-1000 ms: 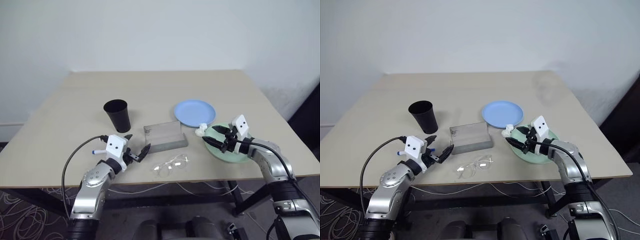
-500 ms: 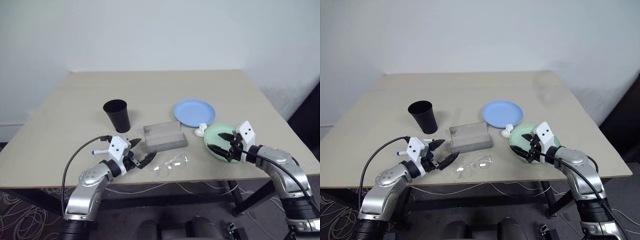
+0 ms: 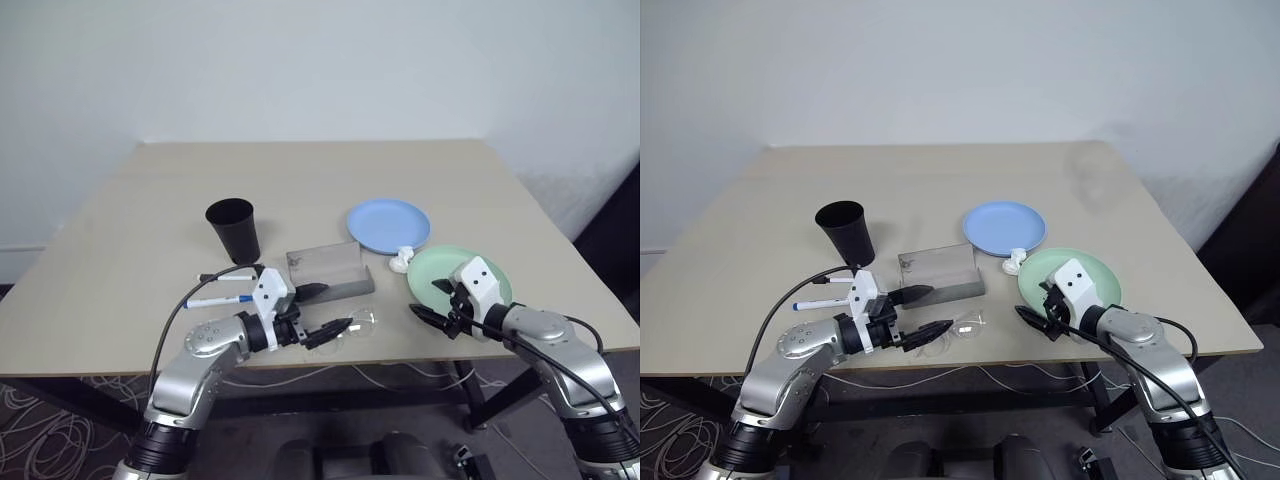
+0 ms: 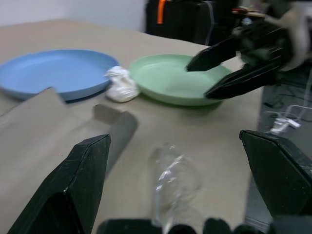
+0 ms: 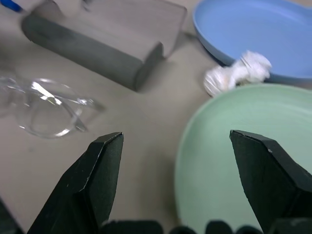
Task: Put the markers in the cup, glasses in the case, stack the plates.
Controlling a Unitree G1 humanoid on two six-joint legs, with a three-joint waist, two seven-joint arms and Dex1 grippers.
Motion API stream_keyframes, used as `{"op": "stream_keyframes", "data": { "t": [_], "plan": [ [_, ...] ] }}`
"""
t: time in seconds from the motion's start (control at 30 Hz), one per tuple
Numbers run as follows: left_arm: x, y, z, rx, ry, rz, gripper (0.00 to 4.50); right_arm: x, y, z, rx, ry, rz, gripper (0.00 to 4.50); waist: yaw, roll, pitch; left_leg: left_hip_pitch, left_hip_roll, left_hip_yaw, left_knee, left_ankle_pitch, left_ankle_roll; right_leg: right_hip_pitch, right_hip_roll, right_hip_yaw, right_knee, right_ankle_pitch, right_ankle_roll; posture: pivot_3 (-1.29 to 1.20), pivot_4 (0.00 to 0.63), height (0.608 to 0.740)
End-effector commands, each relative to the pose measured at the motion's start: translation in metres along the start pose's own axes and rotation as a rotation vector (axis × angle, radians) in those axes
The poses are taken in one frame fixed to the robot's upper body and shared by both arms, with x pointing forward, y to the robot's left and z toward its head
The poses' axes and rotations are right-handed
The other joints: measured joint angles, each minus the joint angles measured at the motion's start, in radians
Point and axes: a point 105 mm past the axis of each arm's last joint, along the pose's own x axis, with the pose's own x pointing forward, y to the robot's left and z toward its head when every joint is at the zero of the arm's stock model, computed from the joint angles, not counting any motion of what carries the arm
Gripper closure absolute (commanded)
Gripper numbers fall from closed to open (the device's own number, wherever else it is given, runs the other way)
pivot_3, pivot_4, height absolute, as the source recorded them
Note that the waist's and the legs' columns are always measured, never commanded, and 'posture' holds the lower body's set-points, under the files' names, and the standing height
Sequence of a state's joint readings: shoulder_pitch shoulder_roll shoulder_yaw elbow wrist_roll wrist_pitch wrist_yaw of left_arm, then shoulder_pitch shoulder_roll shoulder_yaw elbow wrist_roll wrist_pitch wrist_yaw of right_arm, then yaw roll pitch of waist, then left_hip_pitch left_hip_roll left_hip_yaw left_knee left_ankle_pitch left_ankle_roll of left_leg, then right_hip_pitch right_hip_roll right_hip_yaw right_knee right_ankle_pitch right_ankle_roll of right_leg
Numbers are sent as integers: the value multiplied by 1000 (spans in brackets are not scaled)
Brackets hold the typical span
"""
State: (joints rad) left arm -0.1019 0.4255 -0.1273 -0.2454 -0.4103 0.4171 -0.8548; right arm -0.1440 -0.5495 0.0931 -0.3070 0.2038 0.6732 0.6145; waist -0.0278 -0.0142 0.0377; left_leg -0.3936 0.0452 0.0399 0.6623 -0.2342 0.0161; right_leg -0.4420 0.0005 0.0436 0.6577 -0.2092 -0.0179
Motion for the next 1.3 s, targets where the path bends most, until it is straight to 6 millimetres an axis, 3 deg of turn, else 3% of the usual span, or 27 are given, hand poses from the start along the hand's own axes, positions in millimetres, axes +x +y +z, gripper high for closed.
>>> {"op": "stream_keyframes", "data": {
  "t": [0.03, 0.43, 0.53, 0.87, 1.07, 1.3],
  "plan": [
    [10, -12, 16, 49, -32, -67, 0, 0, -2, 2, -47, 10, -49, 722, 0, 0, 0, 0, 0, 0, 0, 0, 0, 0, 0, 0, 0, 0, 0, 0, 0, 740],
    [17, -10, 17, 82, -17, -54, 0, 2, -7, -15, -36, 88, -86, 722, -8, -1, 0, 0, 0, 0, 0, 0, 0, 0, 0, 0, 0, 0, 0, 0, 0, 740],
    [16, -9, 16, 80, -17, -47, 0, 3, -7, -18, -36, 108, -84, 1242, -8, -1, 1, 0, 0, 0, 0, 0, 0, 0, 0, 0, 0, 0, 0, 0, 0, 740],
    [17, -7, 14, 84, -18, -18, 0, 6, -12, -24, -55, 141, -132, 4494, -8, -1, 0, 0, 0, 0, 0, 0, 0, 0, 0, 0, 0, 0, 0, 0, 0, 740],
    [17, -6, 14, 88, -18, -8, 0, 8, -20, -20, -95, 125, -185, 4494, -7, -3, 1, 0, -1, -1, 1, 0, 0, 1, -1, 0, 0, 0, 0, 0, 0, 740],
    [18, -3, 14, 100, -18, -1, 0, 17, -41, 4, -300, 37, -268, 4494, -9, -3, 1, 0, -1, -1, 2, 0, 0, 2, 0, 0, 0, 0, 1, 0, 0, 740]
  ]
}}
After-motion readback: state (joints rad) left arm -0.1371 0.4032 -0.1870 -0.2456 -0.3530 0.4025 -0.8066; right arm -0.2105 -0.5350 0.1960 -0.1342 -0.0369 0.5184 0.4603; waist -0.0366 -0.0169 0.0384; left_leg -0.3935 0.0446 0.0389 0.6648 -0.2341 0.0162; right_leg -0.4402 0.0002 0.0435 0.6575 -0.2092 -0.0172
